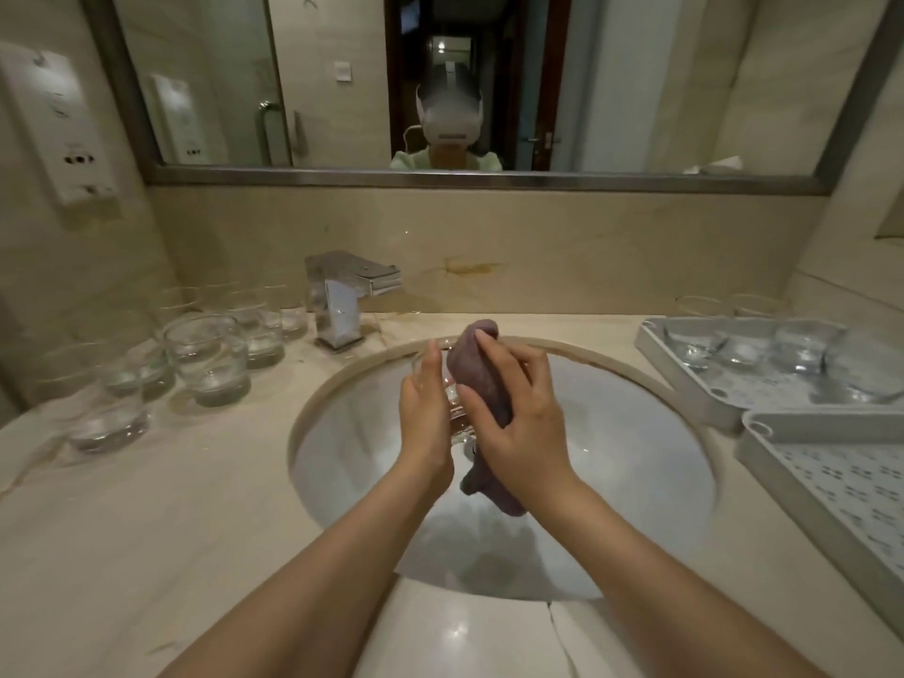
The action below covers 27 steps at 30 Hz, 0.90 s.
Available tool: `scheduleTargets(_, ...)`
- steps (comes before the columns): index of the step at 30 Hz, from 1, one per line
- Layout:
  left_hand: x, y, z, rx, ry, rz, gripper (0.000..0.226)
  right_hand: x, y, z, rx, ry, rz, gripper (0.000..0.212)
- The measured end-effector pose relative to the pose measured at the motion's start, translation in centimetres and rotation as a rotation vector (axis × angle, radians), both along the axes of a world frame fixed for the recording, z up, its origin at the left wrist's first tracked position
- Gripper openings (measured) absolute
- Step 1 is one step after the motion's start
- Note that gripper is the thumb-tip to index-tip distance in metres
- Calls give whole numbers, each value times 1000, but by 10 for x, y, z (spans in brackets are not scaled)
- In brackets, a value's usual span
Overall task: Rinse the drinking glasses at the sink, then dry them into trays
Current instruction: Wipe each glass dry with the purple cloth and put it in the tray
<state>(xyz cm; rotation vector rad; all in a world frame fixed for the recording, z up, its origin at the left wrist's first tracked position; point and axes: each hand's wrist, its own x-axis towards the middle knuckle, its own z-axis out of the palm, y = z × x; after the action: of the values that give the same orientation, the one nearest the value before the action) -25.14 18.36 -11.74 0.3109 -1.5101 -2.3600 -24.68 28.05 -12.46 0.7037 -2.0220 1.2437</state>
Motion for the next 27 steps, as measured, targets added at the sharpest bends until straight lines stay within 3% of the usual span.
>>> scheduleTargets(3,3,3,-1,-22,-17,-20,58,-2,-10,2,-119,-61,-27,50)
scheduleTargets(6,11,13,-3,-65,-90,-90,81,-8,-2,9,-290,-388,31,28)
scheduleTargets(8,14,18,-3,-106,-96,-90,68,-16,6,11,-463,-581,105,10)
scheduleTargets(10,12,19,-4,-124,-82,-132,55,-20,9,14,-607,-700,167,11)
scheduleTargets(12,11,18,-1,-183,-74,-189,62,-22,9,15,-683,-747,187,15)
scheduleTargets(15,11,16,5,-219,-79,-243,96,-21,13,16,-688,-716,160,17)
scheduleTargets(17,9,15,7,-206,-83,-248,107,-17,17,15,-598,-622,136,22)
scheduleTargets(19,10,12,9,-162,-65,-221,96,-9,20,15,-443,-453,93,30)
scheduleTargets(22,7,7,7,-74,-92,-67,59,7,7,7,-164,-153,38,38)
scheduleTargets(24,5,5,3,-62,-103,37,51,9,-6,-4,-40,-70,-2,44)
scheduleTargets(27,8,9,4,-93,-79,49,49,4,-14,0,-173,-102,-43,39)
